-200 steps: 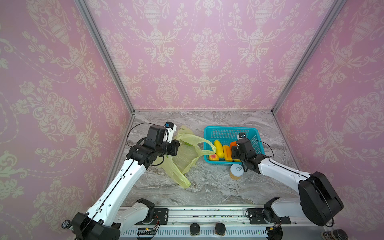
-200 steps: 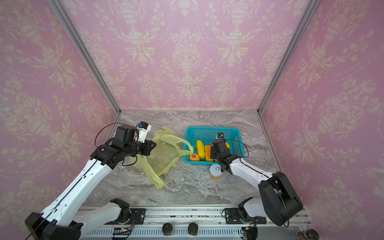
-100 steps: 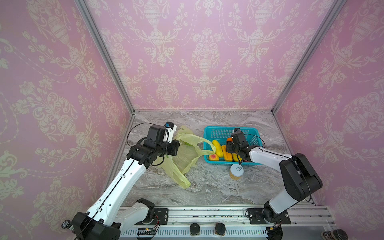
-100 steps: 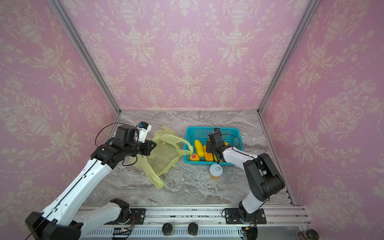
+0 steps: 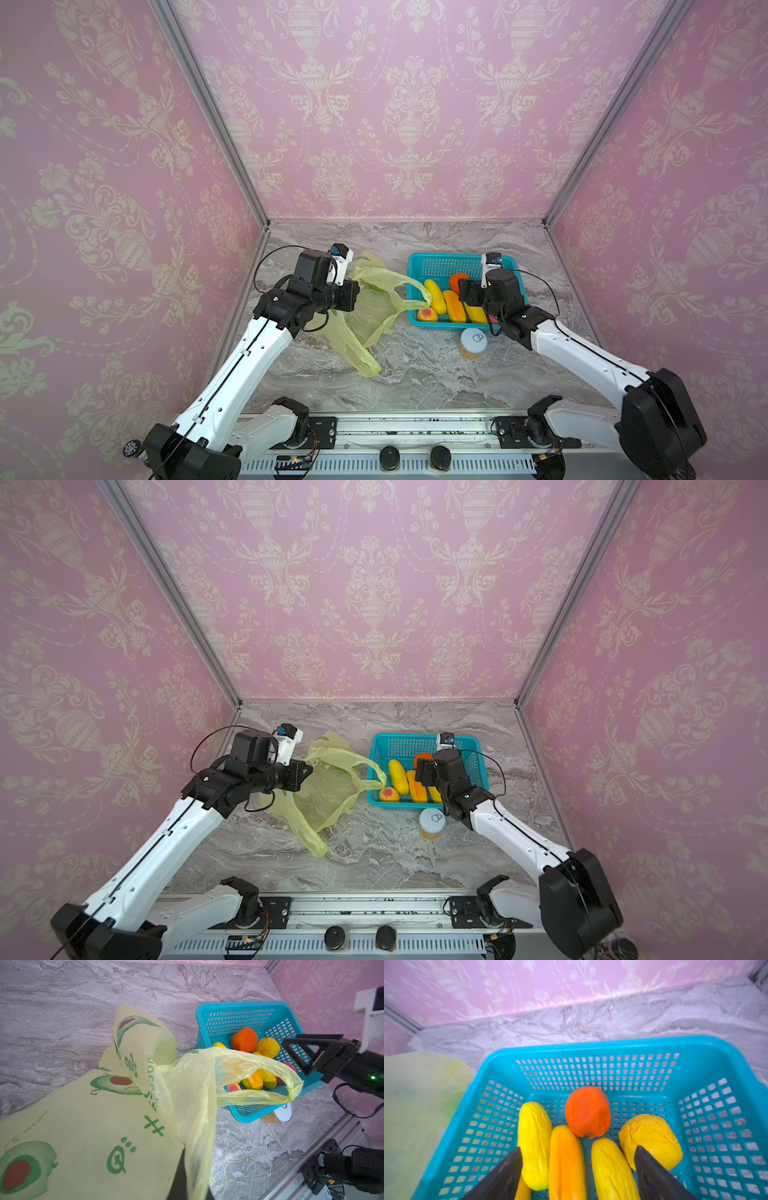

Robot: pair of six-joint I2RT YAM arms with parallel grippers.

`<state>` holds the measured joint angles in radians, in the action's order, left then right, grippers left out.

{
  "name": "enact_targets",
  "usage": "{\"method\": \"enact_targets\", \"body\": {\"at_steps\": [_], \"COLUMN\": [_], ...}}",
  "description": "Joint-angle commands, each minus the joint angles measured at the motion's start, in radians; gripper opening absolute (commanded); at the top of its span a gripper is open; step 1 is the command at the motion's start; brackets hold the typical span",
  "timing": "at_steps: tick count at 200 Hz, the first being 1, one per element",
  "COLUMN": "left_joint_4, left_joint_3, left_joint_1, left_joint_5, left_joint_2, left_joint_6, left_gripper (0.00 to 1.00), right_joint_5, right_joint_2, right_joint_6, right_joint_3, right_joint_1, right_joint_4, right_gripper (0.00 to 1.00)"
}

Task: Untie the knot of the plastic bag and take out the fruit
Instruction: 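Move the empty right gripper back into the bag above the green fruit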

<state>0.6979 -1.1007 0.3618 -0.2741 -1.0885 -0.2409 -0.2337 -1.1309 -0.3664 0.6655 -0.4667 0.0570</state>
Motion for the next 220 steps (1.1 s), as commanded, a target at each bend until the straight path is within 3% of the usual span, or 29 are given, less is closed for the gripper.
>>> {"method": "enact_targets", "body": {"at_steps": [1,22,45,60,101,220], "left_joint_4": [0.020,0.020,0.022,0.021,0.021,0.020], "left_joint_3": [-0.011,-0.011,-0.010,-0.011,-0.010,-0.010], "left_joint_1": [-0.006,-0.007,-0.009,-0.008,-0.010,-0.012], "left_joint_5": [0.004,0.005,0.007,0.008,0.007,0.001], "left_joint_2": [-0.006,-0.007,-0.008,-0.008,-0.008,-0.007], "left_joint_6": [0.014,0.014,0.016,0.016,0.016,0.015], "left_gripper": [0.00,0.00,0.00,0.00,0.00,0.00], "right_joint_5": [0.008,0.061,0.131,0.164,0.118,0.023], "right_joint_2": [0.163,0.293,0.338,0.313,0.131,-0.347], "right_joint_6": [0.095,0.171,0.236,0.292,0.423,0.374], "right_joint_3": [-0.082,-0.137,-0.154,-0.149,-0.081,0.171], "right_joint_1": [-0.102,-0.218,-0.329,-0.399,-0.581,-0.616], "right_joint_4": [0.092,0.150,0.189,0.204,0.214,0.173], "right_gripper": [0.84,0.74,0.67,0.65,0.63,0.38]}}
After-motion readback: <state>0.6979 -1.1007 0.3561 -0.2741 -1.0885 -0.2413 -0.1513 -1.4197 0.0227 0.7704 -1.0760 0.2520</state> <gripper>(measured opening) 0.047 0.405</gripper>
